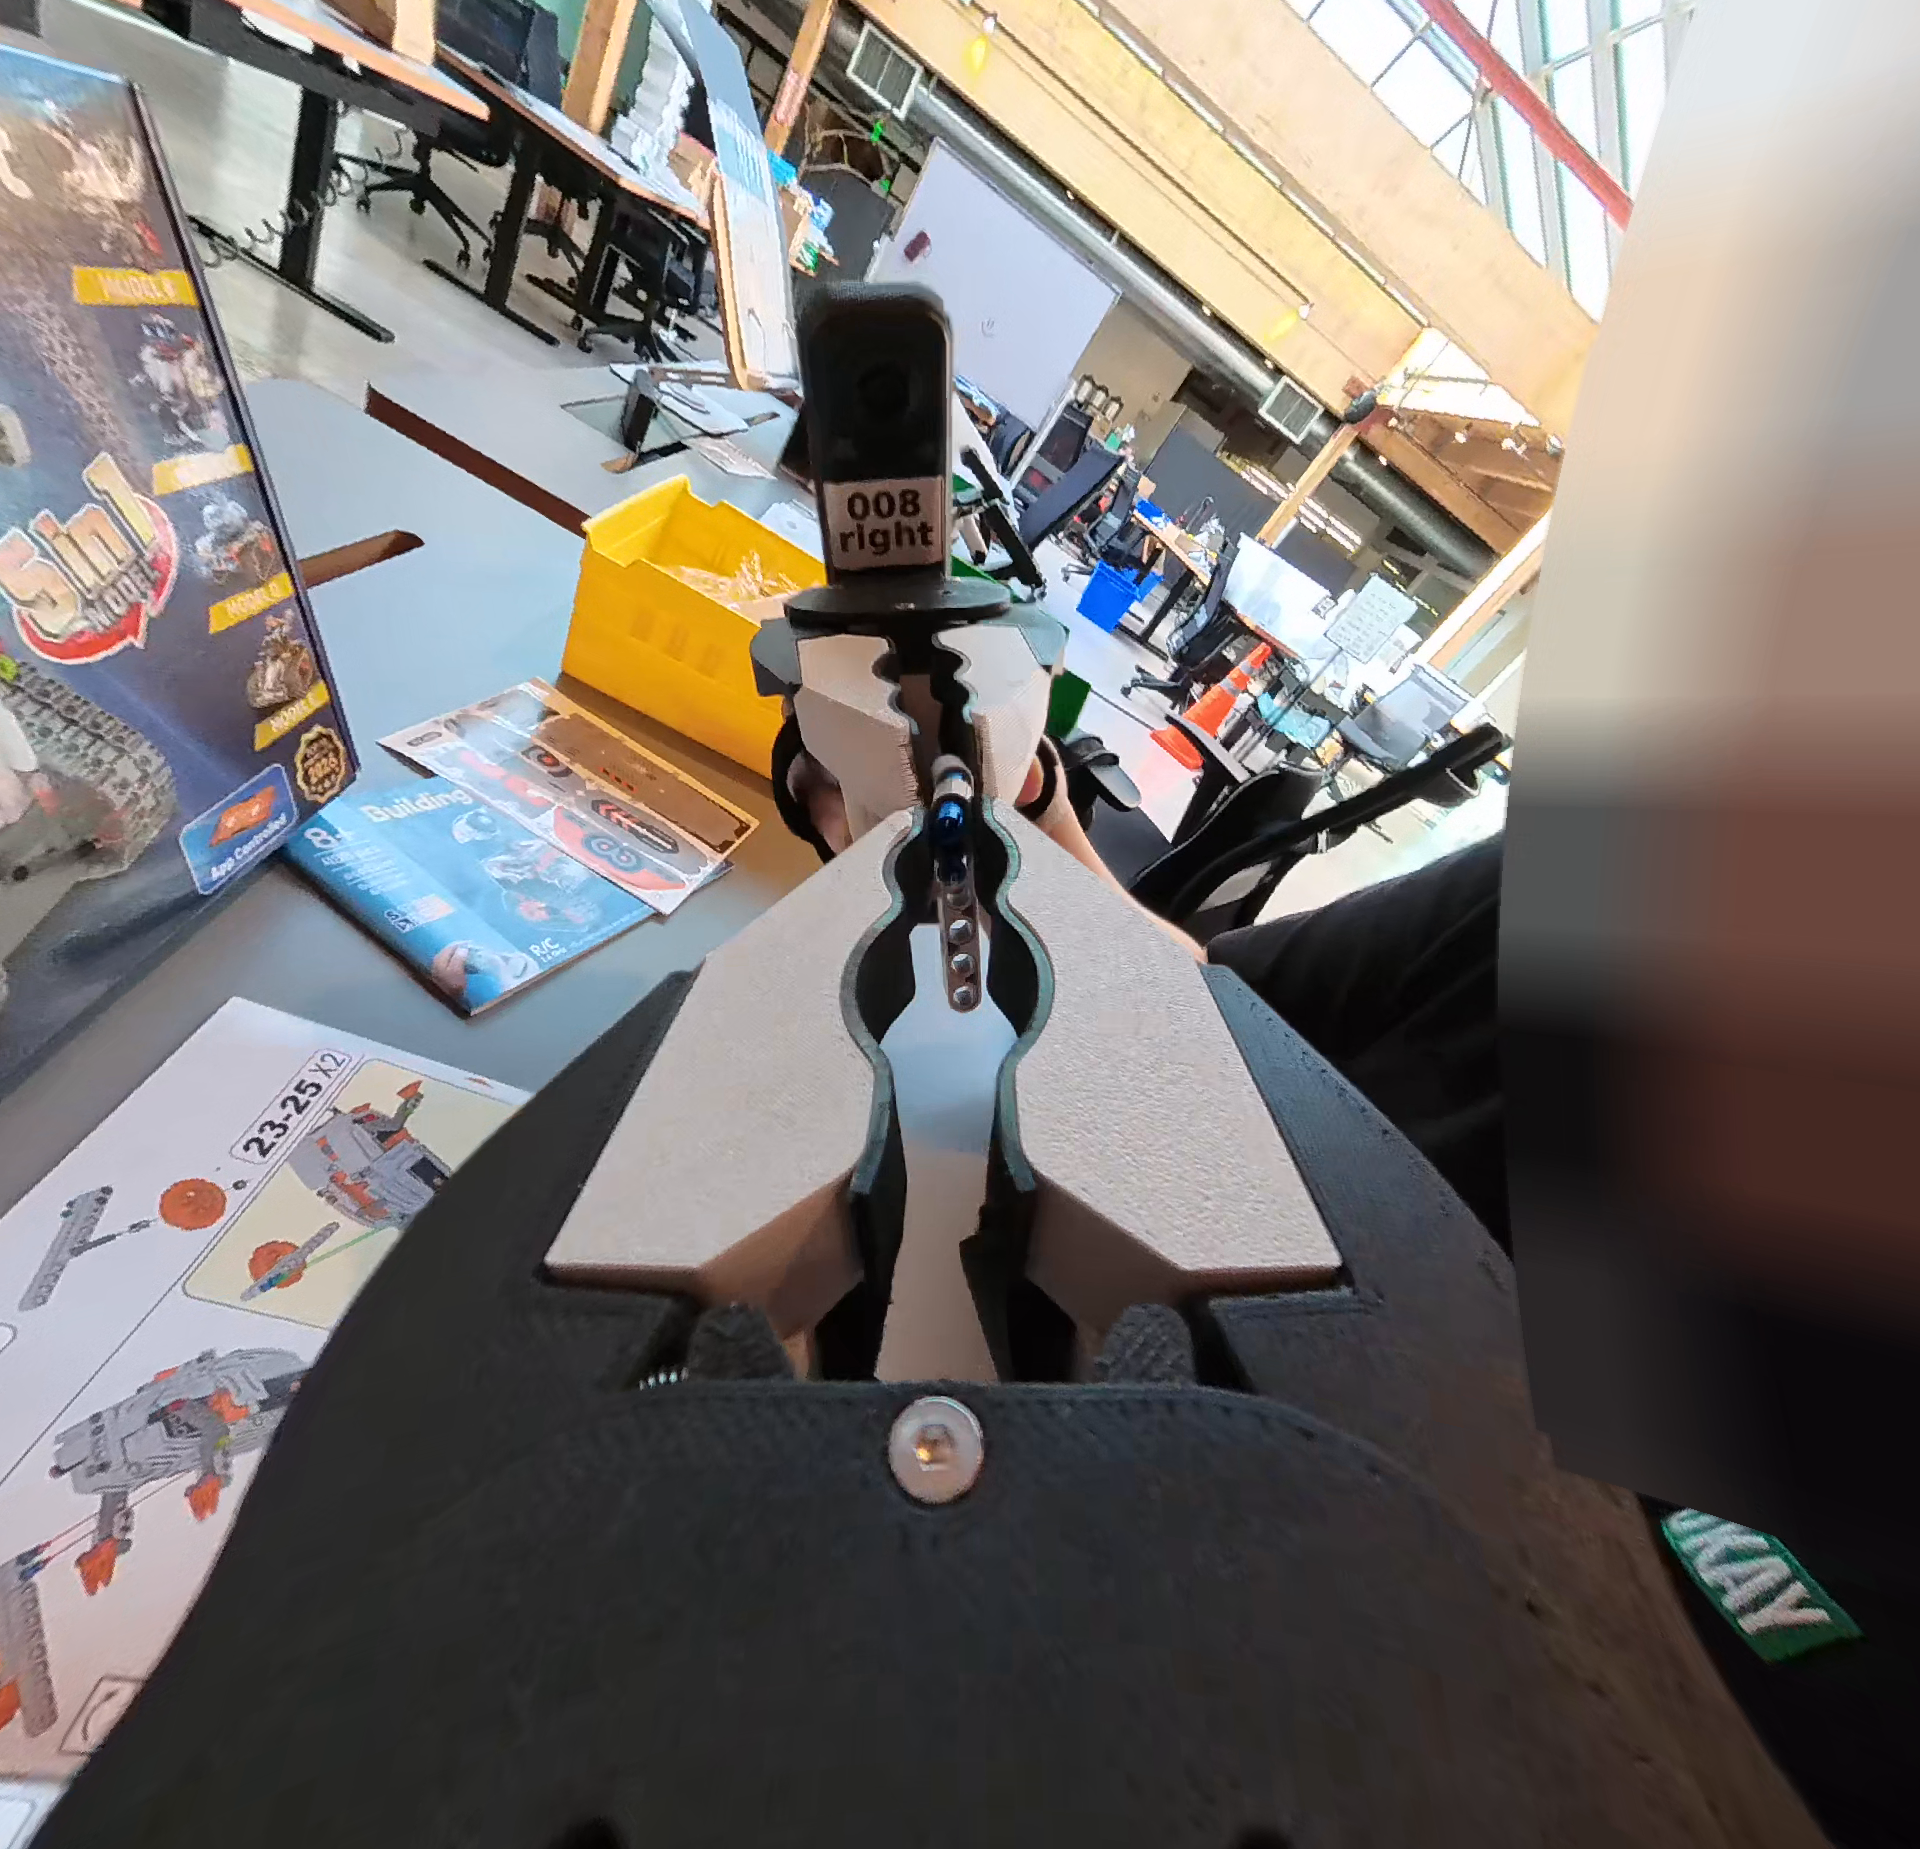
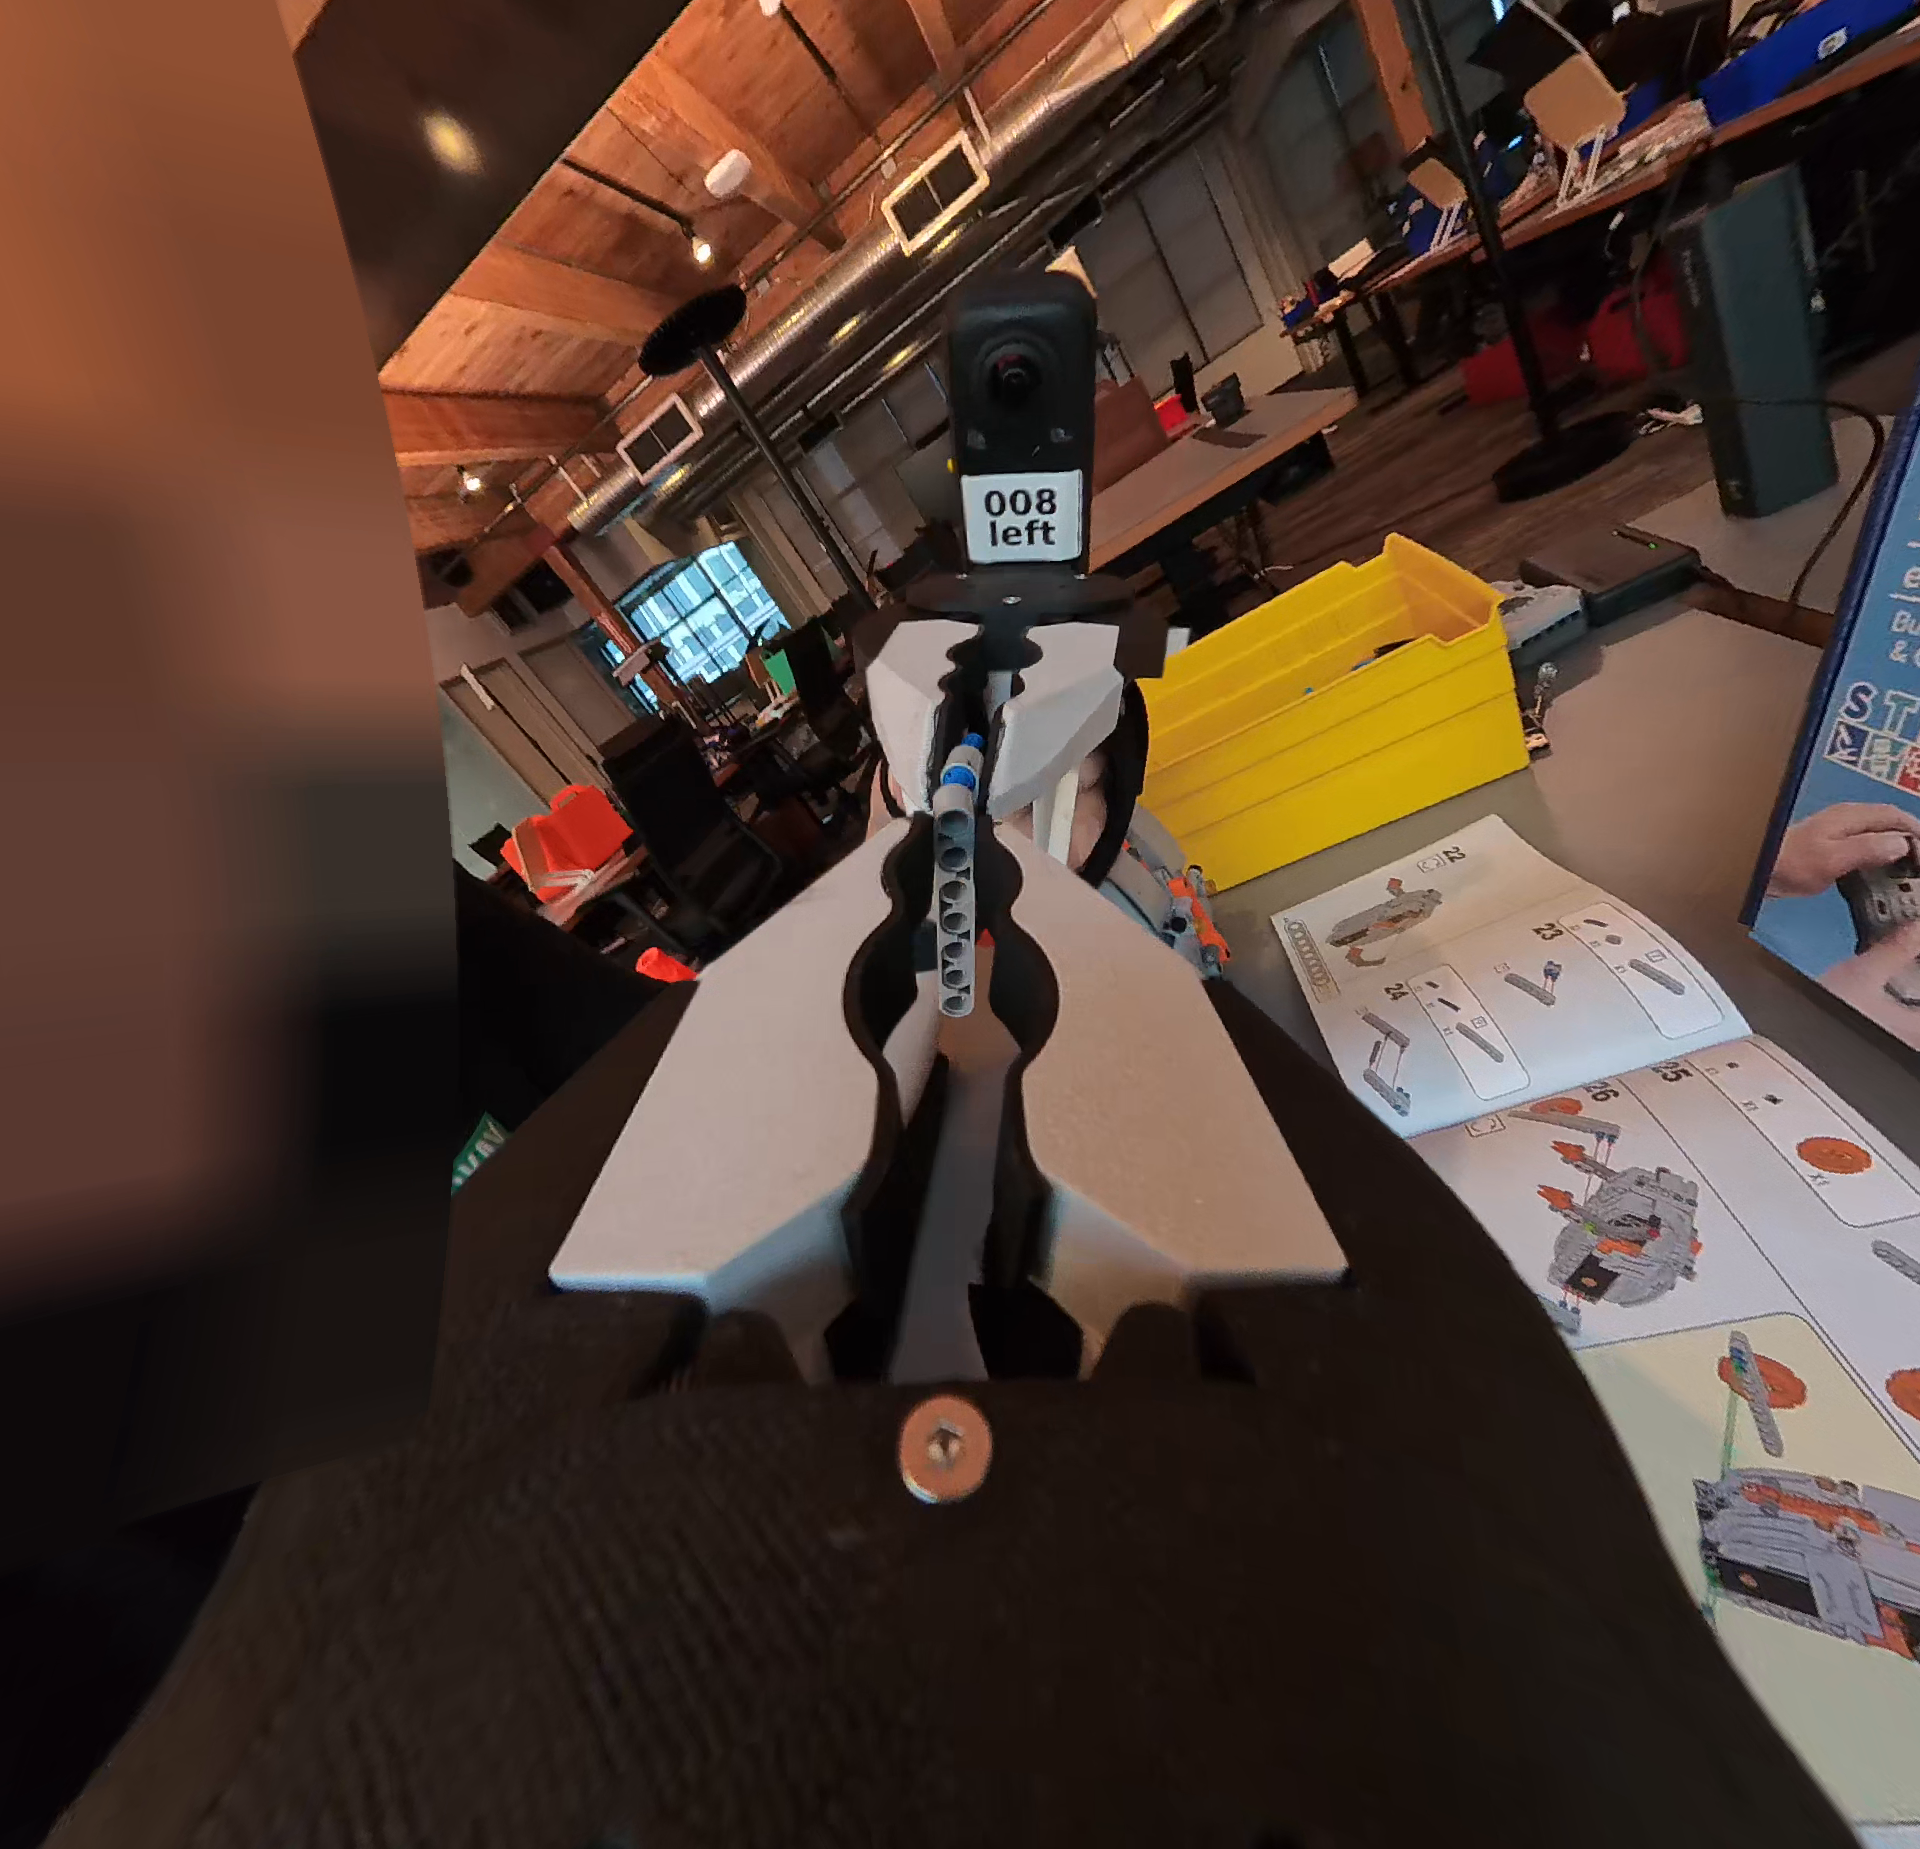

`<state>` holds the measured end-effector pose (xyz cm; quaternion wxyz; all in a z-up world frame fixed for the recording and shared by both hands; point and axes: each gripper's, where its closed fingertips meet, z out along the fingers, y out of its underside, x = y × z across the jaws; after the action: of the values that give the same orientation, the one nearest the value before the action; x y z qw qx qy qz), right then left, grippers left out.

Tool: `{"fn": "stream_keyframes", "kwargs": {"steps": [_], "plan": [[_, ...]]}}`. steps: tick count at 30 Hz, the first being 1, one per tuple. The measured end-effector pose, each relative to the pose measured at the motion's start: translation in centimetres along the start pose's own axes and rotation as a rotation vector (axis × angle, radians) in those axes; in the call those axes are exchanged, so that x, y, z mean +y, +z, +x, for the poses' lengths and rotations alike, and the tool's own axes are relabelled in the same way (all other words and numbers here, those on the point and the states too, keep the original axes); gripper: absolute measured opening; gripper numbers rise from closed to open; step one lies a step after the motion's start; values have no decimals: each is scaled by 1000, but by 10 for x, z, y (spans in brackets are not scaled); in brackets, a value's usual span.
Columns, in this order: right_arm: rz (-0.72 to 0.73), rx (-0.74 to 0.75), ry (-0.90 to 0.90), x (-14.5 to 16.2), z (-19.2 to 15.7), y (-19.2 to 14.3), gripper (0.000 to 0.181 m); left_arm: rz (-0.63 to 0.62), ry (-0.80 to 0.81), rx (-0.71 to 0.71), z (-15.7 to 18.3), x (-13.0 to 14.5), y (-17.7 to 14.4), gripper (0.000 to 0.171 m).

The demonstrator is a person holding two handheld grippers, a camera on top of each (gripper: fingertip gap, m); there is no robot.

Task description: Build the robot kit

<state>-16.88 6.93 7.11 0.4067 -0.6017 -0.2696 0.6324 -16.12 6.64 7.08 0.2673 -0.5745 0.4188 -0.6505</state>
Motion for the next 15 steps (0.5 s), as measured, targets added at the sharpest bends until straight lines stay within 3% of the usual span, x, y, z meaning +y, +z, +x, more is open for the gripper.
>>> {"fn": "stream_keyframes", "kwargs": {"steps": [15], "plan": [[119,-15,116,-16,6,-3,5,72,-8,-54,-6,-13,2,6]]}}
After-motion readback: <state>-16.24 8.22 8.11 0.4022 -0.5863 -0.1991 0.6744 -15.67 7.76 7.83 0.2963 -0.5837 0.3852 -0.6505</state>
